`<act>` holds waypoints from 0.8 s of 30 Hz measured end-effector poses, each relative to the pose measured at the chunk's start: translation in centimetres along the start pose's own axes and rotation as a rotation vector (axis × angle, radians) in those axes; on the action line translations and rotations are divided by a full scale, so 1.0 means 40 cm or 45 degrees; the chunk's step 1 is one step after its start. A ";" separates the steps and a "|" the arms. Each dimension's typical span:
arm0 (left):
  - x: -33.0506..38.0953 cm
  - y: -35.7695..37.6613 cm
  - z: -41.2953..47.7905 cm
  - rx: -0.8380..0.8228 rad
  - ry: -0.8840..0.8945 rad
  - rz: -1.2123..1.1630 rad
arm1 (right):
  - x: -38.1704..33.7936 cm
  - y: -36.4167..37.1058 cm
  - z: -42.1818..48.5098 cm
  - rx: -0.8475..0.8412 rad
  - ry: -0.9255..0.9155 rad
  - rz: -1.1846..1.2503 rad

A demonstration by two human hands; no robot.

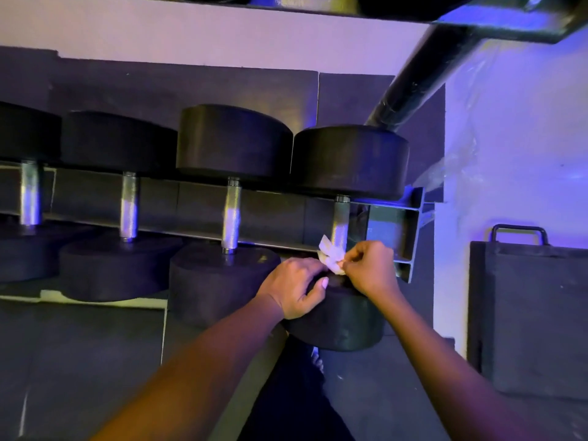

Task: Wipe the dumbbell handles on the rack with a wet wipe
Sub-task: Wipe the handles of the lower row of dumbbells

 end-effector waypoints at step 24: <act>-0.040 -0.028 -0.039 0.336 -0.583 -0.184 | -0.005 -0.080 0.037 0.248 -0.101 0.384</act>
Point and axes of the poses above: each hand's wrist, its own z-axis towards the middle knuckle, its own y-axis out of the palm, x = y × z, the point moved 10 cm from there along z, towards the middle knuckle, and after that the axes turned 6 degrees about z, right-handed, at the moved point
